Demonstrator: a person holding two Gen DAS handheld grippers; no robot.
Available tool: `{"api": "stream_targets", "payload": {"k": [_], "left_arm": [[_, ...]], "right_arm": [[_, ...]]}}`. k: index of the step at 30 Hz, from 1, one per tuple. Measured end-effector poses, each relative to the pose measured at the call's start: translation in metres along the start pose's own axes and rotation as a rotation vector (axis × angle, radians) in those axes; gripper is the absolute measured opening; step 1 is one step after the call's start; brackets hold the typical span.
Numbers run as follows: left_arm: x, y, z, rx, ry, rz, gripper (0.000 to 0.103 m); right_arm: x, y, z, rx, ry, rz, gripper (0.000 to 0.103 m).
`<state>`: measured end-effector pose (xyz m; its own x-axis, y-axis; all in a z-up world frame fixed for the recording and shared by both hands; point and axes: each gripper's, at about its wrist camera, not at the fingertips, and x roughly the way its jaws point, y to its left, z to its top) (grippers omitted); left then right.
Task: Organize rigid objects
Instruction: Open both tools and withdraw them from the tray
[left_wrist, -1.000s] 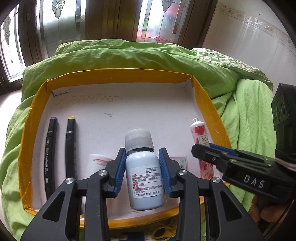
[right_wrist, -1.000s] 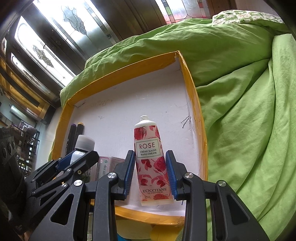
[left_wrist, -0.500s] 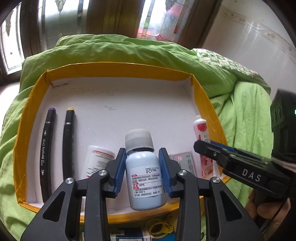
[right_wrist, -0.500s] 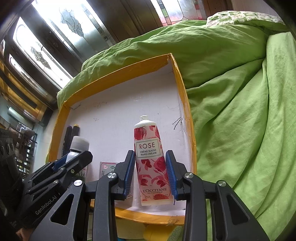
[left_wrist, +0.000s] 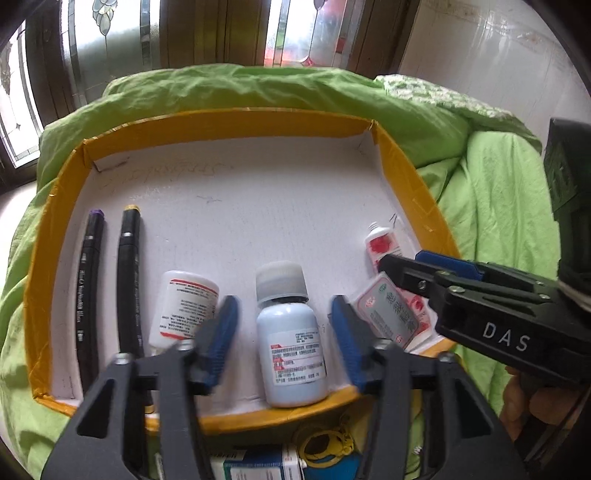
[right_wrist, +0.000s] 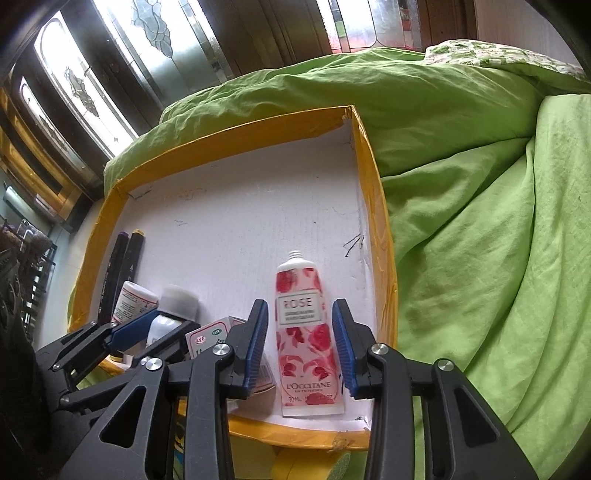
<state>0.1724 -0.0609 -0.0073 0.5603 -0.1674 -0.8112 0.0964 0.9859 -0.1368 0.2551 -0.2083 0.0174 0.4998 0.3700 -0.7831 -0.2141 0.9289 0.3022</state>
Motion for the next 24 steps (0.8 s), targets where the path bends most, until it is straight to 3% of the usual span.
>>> {"api": "stream_targets", "payload": {"k": [1, 4, 5, 8, 14, 16, 19, 24], "left_arm": [[-0.008, 0.000, 0.000, -0.001, -0.020, -0.003, 0.060], [-0.042, 0.007, -0.007, -0.036, -0.080, -0.032, 0.066], [-0.054, 0.012, -0.013, -0.059, -0.103, -0.041, 0.074], [-0.081, 0.028, -0.042, -0.130, -0.139, -0.058, 0.078], [-0.089, 0.054, -0.096, -0.255, -0.070, -0.041, 0.078], [-0.091, 0.057, -0.108, -0.270, -0.062, -0.026, 0.078], [-0.092, 0.055, -0.126, -0.271, -0.062, -0.009, 0.078], [-0.090, 0.044, -0.129, -0.237, -0.041, -0.026, 0.078]], "right_arm": [[-0.002, 0.000, 0.000, 0.006, -0.003, 0.009, 0.046], [-0.016, 0.000, -0.001, 0.029, -0.031, 0.031, 0.051], [-0.024, -0.001, -0.002, 0.044, -0.041, 0.050, 0.052], [-0.046, -0.005, -0.004, 0.075, -0.075, 0.065, 0.058], [-0.082, -0.003, -0.015, 0.092, -0.108, 0.117, 0.077], [-0.089, 0.000, -0.021, 0.084, -0.102, 0.127, 0.089], [-0.093, 0.002, -0.035, 0.078, -0.066, 0.143, 0.099], [-0.084, -0.009, -0.071, 0.097, 0.031, 0.131, 0.101]]}}
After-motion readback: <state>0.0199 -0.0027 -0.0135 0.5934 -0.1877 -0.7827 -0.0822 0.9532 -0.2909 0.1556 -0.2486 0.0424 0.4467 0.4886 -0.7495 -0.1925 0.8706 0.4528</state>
